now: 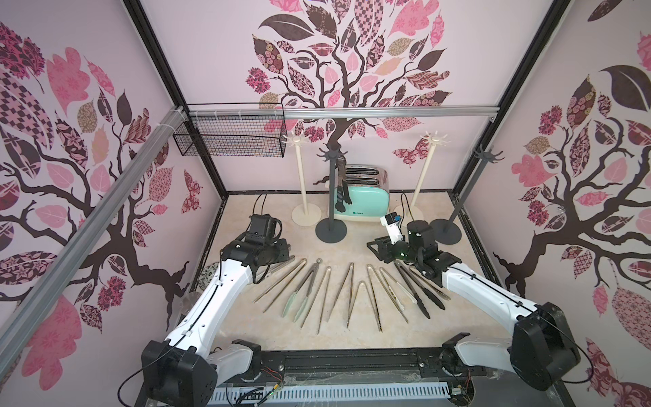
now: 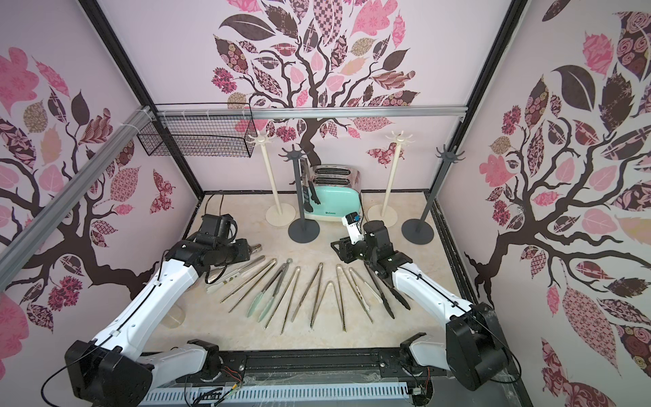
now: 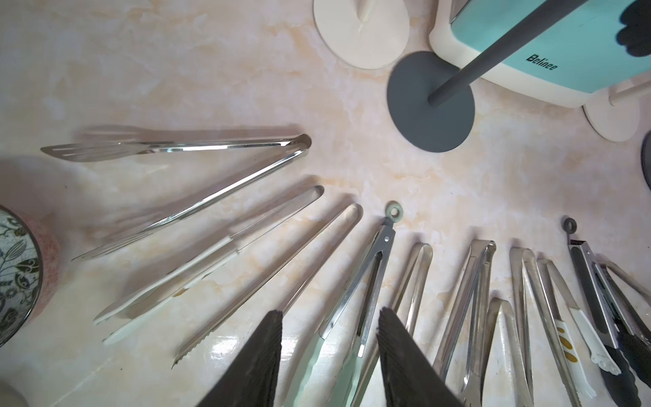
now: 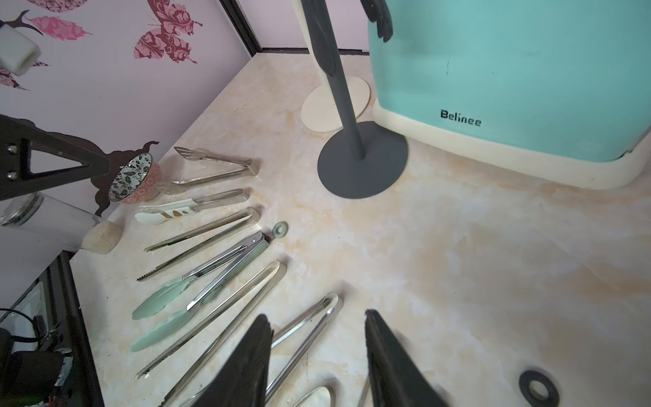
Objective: Hang food tongs on kitchen utensil racks
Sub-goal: Pick up the food tongs from the center of the board.
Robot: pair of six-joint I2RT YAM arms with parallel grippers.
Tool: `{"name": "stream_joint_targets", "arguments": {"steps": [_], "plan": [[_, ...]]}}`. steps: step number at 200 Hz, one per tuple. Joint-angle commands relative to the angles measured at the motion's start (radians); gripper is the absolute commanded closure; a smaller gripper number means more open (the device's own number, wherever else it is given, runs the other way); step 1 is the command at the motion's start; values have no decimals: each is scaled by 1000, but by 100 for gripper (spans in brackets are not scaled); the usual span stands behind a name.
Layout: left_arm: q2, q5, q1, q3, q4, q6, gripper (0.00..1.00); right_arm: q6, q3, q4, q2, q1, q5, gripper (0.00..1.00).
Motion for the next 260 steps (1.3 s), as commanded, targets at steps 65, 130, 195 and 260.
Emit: {"name": "stream_joint_targets", "arguments": {"steps": [65,130,195,260], "plan": [[263,27,152,190,-252,243,56,104,-104,91,-72,-3,-72,54],[465,-19,160,250,-216,452,64,146,-157,138,-80,-2,-125,54],[614,-66,198,324,-148,564,63,144,-178,154,-80,-3,-151,53],[727,-105,211,415,-193,614,62,134,-182,157,-68,-2,-151,53]]}}
